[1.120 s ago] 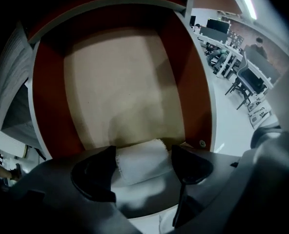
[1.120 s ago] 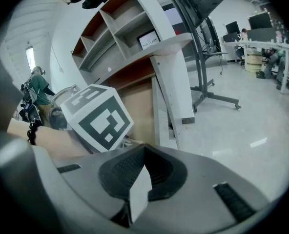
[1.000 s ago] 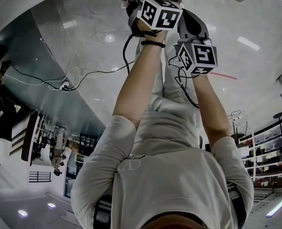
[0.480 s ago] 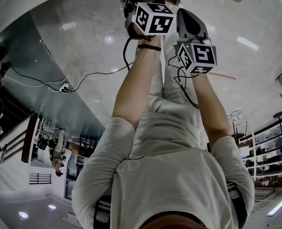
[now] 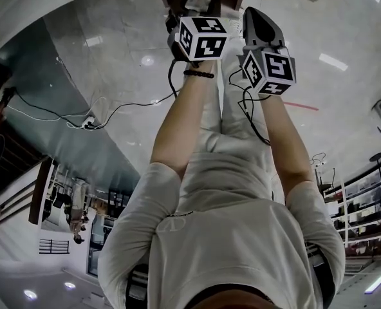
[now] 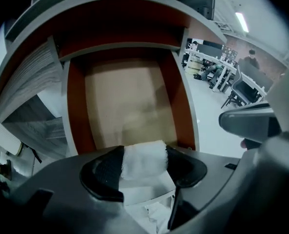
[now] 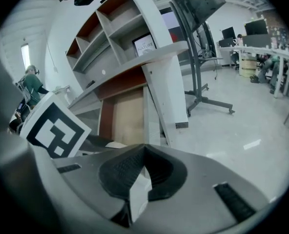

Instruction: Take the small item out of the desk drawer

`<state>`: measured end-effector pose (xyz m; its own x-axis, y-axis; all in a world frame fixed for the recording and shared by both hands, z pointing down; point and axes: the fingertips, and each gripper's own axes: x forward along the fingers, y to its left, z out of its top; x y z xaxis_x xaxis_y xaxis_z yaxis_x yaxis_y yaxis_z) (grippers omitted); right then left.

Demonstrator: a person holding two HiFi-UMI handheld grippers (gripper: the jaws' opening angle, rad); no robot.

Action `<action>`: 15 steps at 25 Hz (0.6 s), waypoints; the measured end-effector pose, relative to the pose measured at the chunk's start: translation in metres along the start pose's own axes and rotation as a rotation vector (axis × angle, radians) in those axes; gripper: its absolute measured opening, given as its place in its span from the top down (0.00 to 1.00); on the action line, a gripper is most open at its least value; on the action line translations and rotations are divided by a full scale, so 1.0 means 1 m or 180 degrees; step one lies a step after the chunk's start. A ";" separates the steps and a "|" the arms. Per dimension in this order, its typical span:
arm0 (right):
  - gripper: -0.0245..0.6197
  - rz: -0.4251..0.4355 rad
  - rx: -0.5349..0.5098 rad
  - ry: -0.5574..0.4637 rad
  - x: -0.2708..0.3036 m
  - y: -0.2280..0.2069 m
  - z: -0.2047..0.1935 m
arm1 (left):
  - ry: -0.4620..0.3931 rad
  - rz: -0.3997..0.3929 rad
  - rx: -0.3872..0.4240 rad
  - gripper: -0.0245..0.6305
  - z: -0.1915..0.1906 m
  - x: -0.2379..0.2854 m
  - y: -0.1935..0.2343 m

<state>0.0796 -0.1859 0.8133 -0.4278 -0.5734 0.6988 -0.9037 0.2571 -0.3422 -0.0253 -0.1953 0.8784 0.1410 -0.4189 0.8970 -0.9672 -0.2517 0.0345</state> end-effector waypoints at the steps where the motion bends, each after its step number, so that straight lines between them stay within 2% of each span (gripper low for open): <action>1: 0.96 -0.0013 -0.0021 0.0006 -0.001 0.001 0.003 | -0.0032 -0.0003 -0.0001 0.56 0.002 -0.005 0.001; 15: 0.96 -0.0107 -0.0247 0.0000 -0.032 0.019 0.052 | -0.0328 -0.0038 0.0014 0.56 0.046 -0.075 0.014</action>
<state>0.0771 -0.2034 0.7522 -0.3971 -0.5826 0.7091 -0.9162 0.2972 -0.2689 -0.0399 -0.2072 0.7914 0.1737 -0.5034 0.8464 -0.9644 -0.2608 0.0428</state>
